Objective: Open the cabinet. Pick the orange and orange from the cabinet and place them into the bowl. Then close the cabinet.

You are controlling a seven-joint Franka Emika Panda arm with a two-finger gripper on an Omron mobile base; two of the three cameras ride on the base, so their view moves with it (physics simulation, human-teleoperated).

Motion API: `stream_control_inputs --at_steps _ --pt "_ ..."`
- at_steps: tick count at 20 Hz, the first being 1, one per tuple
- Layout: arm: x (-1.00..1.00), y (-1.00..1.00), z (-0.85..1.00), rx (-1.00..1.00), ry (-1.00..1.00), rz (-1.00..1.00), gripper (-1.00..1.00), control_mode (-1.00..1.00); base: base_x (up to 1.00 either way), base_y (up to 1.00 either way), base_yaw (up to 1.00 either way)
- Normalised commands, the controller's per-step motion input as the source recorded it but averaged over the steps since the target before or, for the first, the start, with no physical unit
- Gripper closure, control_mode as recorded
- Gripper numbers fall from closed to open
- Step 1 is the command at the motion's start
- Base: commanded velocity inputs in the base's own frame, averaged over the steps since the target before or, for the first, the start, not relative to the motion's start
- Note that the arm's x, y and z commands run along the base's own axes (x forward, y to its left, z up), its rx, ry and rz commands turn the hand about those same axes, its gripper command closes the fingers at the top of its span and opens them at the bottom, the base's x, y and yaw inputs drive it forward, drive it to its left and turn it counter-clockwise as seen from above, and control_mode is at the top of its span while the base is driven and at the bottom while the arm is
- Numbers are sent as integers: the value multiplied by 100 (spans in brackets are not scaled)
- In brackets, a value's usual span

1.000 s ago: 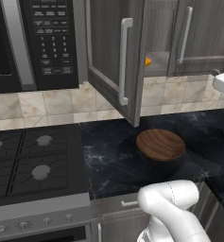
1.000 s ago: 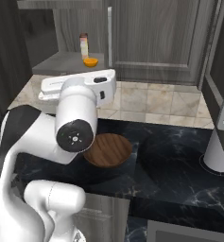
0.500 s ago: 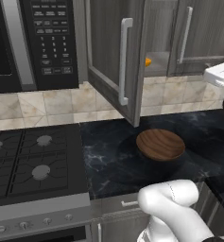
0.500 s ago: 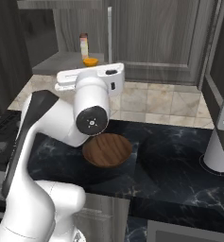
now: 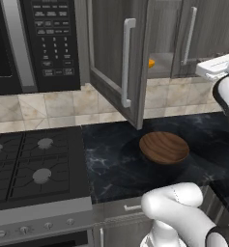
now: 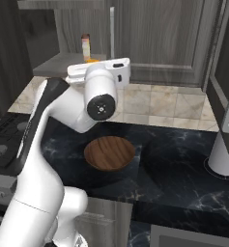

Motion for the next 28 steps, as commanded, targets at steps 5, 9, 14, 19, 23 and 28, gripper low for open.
stream_control_inputs --at_steps 5,9,14,19,23,28 --pt "67 0 0 0 0 0 -100 -100 0 0 0" --pt "71 0 0 0 0 0 -100 -100 0 0 0" --pt "66 -3 0 0 0 0 -100 -100 0 0 0" --pt "49 -26 0 0 0 0 -100 -100 0 0 0" --pt "51 -19 0 0 0 0 -100 -100 0 0 0" --pt "63 -3 0 0 0 0 -100 -100 0 0 0"
